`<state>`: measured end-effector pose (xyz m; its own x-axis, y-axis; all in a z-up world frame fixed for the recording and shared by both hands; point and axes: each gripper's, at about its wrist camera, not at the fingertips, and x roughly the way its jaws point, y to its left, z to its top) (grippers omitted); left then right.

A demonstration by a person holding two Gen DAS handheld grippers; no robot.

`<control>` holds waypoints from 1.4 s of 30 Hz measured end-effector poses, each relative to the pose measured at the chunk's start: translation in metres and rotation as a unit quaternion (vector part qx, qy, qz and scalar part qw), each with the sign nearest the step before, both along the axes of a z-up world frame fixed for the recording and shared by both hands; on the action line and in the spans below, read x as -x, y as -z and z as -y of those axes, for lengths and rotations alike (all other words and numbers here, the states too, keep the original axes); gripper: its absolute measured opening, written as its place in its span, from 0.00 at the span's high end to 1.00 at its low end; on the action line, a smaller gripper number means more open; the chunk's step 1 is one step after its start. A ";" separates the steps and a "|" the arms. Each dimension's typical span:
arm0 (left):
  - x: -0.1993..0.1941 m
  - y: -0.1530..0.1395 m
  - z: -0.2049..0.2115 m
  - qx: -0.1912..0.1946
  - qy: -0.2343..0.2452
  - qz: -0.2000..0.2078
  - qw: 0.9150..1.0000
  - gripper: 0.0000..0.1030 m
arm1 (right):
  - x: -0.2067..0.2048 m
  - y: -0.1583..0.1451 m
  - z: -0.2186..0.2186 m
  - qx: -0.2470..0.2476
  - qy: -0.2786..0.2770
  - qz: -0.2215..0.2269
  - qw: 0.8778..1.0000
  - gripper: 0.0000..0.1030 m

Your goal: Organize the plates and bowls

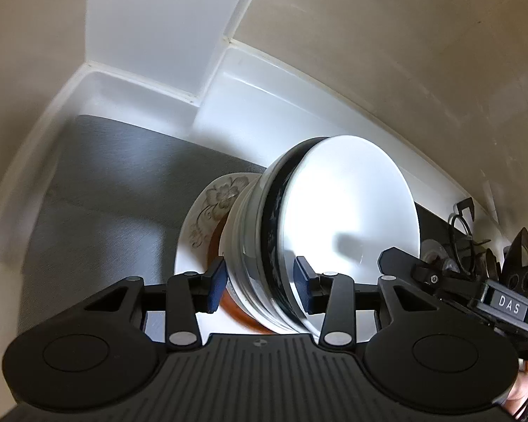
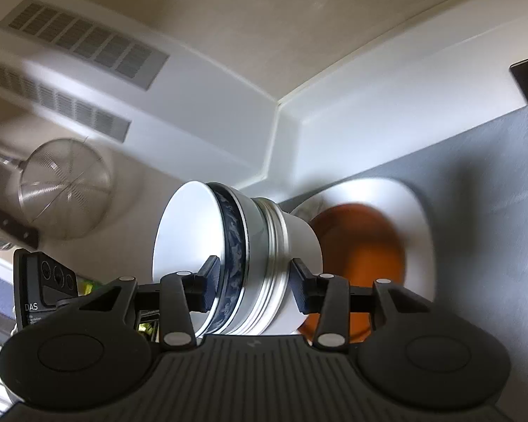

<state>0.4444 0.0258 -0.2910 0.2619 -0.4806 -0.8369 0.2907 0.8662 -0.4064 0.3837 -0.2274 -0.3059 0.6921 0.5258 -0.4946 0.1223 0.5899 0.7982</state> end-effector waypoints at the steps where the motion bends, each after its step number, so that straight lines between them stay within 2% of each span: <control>1: -0.003 0.004 0.003 0.000 0.000 -0.001 1.000 0.58 | -0.002 0.004 0.001 -0.001 0.001 0.000 1.000 0.54; 4: -0.010 0.015 0.012 -0.008 0.007 0.006 1.000 0.57 | -0.006 0.021 0.006 -0.004 0.006 -0.001 1.000 0.54; 11: -0.009 0.044 0.019 -0.011 0.009 -0.007 1.000 0.57 | -0.004 0.052 0.008 -0.007 0.022 -0.015 1.000 0.54; 17: -0.002 0.050 0.027 -0.023 0.023 0.017 0.999 0.57 | 0.006 0.060 0.006 -0.004 0.022 -0.014 1.000 0.56; 24: 0.009 0.052 0.032 -0.028 0.029 0.019 0.999 0.55 | 0.018 0.062 0.004 -0.002 0.025 -0.007 1.000 0.54; 27: 0.015 0.051 0.036 -0.037 0.024 0.025 0.999 0.52 | 0.020 0.061 0.004 -0.007 0.027 -0.012 1.000 0.47; 28: 0.018 0.048 0.037 -0.050 0.017 0.031 0.998 0.51 | 0.021 0.057 0.004 -0.003 0.027 -0.012 1.000 0.38; 31: 0.037 0.028 0.035 -0.084 -0.011 0.075 0.994 0.47 | 0.036 0.039 0.005 0.018 0.032 0.000 0.999 0.32; 34: 0.069 -0.008 0.031 -0.116 -0.030 0.125 0.985 0.38 | 0.063 0.001 0.000 0.086 0.070 -0.017 0.994 0.24; 36: 0.099 -0.036 0.030 -0.125 -0.039 0.164 0.978 0.20 | 0.089 -0.031 -0.013 0.164 0.089 -0.033 0.982 0.14; 38: 0.133 -0.065 0.033 -0.133 -0.052 0.200 0.969 0.06 | 0.115 -0.060 -0.031 0.232 0.088 -0.048 0.968 0.07; 40: 0.165 -0.092 0.038 -0.139 -0.060 0.211 0.966 0.05 | 0.137 -0.090 -0.047 0.266 0.067 -0.071 0.959 0.01; 42: 0.193 -0.115 0.048 -0.144 -0.059 0.203 0.967 0.04 | 0.159 -0.119 -0.061 0.296 0.056 -0.071 0.951 0.00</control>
<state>0.2509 -0.0217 -0.1760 0.6352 -0.1902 -0.7486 0.2677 0.9633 -0.0176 0.2247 -0.1660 -0.1868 0.6309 0.0518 -0.7741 0.2936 0.9077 0.3000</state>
